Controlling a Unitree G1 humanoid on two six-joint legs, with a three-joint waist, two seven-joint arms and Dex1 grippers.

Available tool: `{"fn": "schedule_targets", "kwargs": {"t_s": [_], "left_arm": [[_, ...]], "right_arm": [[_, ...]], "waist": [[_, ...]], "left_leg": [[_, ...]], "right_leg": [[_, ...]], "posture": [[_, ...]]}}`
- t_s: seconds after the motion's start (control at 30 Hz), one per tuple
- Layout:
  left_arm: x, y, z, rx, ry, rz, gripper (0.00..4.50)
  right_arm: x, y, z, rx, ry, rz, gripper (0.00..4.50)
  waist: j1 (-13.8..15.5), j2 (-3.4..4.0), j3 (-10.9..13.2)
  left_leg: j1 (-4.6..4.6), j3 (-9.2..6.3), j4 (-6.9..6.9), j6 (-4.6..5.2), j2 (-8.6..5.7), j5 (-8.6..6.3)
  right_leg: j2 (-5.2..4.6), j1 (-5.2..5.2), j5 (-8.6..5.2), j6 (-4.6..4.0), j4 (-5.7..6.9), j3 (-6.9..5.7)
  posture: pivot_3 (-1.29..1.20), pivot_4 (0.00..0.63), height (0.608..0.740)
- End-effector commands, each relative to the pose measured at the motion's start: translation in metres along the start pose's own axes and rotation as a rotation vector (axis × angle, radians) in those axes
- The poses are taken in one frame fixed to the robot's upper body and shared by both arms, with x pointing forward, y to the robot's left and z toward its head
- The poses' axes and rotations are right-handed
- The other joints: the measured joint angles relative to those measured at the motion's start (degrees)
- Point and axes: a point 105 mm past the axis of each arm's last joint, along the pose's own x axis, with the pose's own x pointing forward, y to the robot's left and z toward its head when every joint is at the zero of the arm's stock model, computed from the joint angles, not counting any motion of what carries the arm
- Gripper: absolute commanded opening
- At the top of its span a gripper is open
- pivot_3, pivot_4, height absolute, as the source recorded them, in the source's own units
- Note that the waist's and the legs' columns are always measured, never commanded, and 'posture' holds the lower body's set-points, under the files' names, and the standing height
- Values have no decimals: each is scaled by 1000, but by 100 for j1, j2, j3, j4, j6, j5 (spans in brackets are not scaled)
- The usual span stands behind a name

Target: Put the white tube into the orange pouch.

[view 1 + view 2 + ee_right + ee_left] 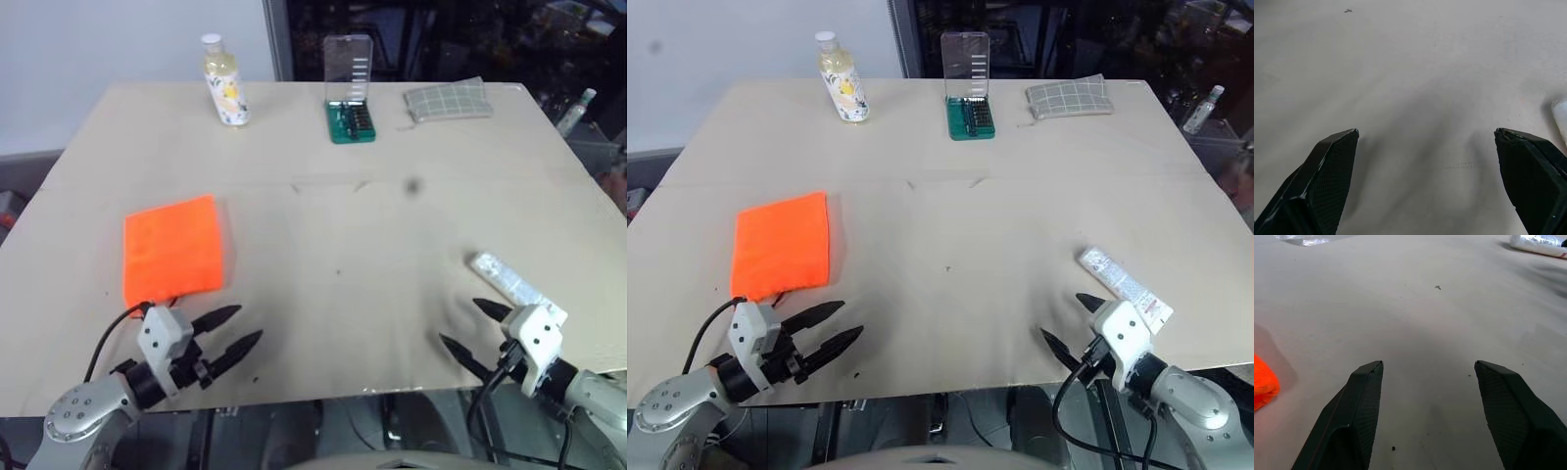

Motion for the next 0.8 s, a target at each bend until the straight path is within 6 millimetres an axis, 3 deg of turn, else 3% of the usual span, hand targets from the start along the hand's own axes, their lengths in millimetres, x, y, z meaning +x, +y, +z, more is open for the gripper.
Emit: {"fn": "schedule_targets", "kwargs": {"t_s": [0.03,0.13,0.33,0.57,0.67,0.8], "left_arm": [[-12,17,-6,42,-29,30,3051],[-17,29,-17,113,-49,107,3051],[-17,36,-7,220,-114,216,3051],[-30,47,8,257,-171,226,3051],[-42,59,22,379,-119,272,3051],[-65,81,15,585,76,430,3051]], "right_arm": [[3,0,16,-30,-70,16,4500],[10,6,32,-63,-149,86,4500],[21,20,55,-170,-247,225,4500],[45,16,73,-213,-305,316,4500],[55,17,88,-232,-344,373,4500],[55,23,95,-230,-357,426,4500]], "waist": [[0,0,0],[-20,21,-15],[14,-1,-29],[-14,-4,-31],[-15,-6,-29],[5,-4,-31]], "left_leg": [[0,0,0,0,0,0],[4,5,1,0,-5,0],[1,8,4,1,3,0],[3,11,9,1,6,0],[1,14,9,0,1,0],[0,18,7,0,1,0]], "right_leg": [[0,0,0,0,0,0],[10,-1,0,0,2,0],[3,0,1,-2,1,-10],[9,1,4,-5,4,-14],[12,1,16,-25,4,-16],[20,2,17,-28,6,-28]], "posture": [[0,150,740],[0,150,740],[0,150,740],[0,150,740],[0,150,740],[0,150,740]]}}
